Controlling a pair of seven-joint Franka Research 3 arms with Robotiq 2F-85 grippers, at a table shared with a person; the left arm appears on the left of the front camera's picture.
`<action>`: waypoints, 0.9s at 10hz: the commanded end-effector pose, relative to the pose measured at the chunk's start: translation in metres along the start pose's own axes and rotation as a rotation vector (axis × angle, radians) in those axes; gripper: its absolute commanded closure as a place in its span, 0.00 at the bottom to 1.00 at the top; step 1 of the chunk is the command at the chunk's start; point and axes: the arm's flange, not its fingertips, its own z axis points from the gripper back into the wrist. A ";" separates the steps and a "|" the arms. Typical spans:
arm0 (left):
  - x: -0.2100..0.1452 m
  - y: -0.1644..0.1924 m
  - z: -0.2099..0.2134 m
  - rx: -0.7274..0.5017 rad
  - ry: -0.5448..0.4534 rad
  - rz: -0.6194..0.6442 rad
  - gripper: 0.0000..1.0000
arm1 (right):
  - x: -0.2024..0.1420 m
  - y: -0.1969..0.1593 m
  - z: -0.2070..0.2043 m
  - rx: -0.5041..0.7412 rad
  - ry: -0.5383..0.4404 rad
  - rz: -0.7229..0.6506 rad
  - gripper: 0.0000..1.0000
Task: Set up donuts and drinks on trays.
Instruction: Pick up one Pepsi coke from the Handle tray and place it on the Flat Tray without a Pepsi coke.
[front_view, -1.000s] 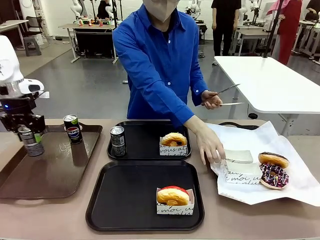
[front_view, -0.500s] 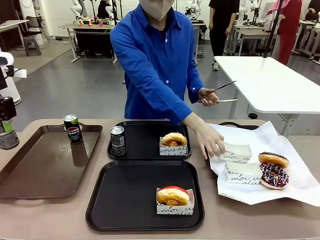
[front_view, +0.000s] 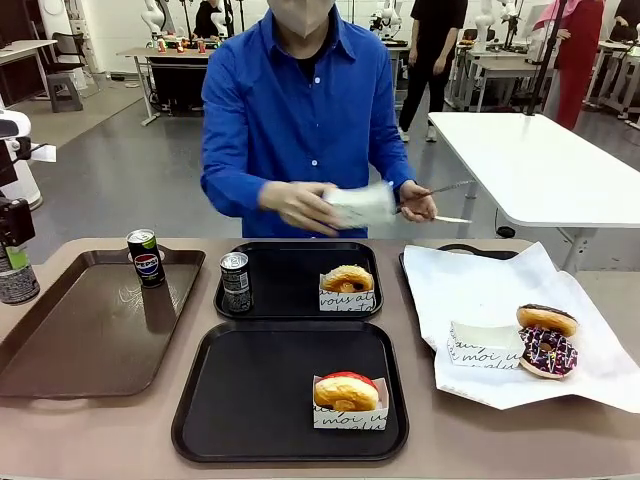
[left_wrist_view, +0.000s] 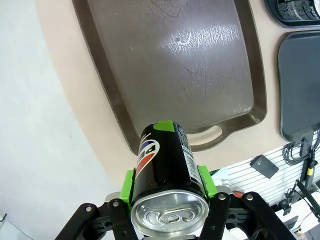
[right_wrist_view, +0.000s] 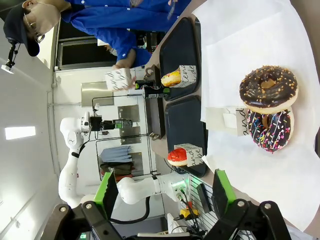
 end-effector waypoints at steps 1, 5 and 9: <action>0.002 -0.001 0.005 0.011 -0.011 0.008 1.00 | 0.001 0.000 -0.001 0.011 -0.004 0.002 0.00; 0.009 -0.069 -0.005 0.057 -0.002 -0.201 0.41 | 0.001 0.000 -0.001 0.011 -0.004 0.002 0.00; -0.003 -0.179 -0.016 0.096 -0.056 -0.489 0.41 | 0.001 0.000 -0.001 0.011 -0.004 0.002 0.00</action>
